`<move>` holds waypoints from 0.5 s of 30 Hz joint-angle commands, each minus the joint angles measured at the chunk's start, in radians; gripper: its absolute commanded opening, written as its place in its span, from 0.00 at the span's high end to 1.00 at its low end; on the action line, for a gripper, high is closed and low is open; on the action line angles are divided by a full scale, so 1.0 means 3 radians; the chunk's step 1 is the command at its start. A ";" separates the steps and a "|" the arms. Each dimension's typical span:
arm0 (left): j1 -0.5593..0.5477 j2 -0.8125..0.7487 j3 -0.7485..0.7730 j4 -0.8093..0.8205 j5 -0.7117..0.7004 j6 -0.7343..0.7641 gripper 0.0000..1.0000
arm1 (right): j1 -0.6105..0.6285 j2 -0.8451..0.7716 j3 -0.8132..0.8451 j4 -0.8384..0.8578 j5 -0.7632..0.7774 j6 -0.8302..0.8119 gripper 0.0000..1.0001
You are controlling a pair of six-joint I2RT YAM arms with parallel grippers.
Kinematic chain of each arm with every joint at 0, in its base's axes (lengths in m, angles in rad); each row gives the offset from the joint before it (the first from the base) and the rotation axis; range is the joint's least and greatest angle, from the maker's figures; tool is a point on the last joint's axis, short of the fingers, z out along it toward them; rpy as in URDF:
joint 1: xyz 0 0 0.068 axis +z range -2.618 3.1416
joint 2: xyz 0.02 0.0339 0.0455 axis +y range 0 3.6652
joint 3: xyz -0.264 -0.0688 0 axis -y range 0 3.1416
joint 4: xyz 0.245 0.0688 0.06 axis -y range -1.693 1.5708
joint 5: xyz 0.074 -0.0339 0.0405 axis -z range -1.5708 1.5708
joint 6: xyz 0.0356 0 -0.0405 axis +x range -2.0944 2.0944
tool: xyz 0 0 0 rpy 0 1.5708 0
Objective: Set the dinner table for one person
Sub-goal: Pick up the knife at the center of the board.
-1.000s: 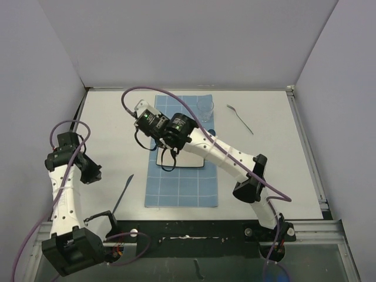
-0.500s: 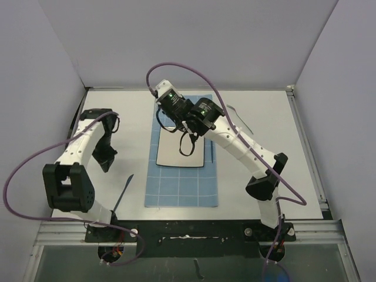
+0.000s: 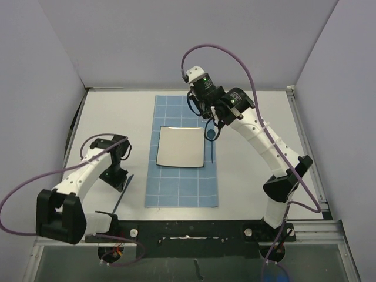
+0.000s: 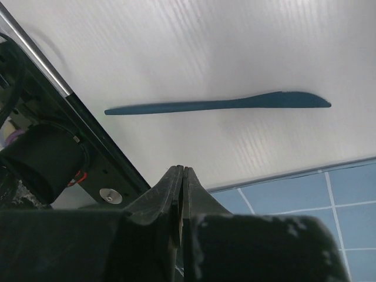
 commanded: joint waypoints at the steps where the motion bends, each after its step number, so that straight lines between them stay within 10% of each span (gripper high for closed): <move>1: 0.0001 -0.0647 -0.0404 0.0397 0.0122 -0.0471 1.00 | 0.0016 -0.0080 0.0021 0.0155 -0.0182 0.0023 1.00; 15: 0.0006 -0.1369 -0.1218 0.0607 0.0327 -0.0760 1.00 | 0.0033 0.0196 0.0394 0.0009 -0.0412 0.0186 1.00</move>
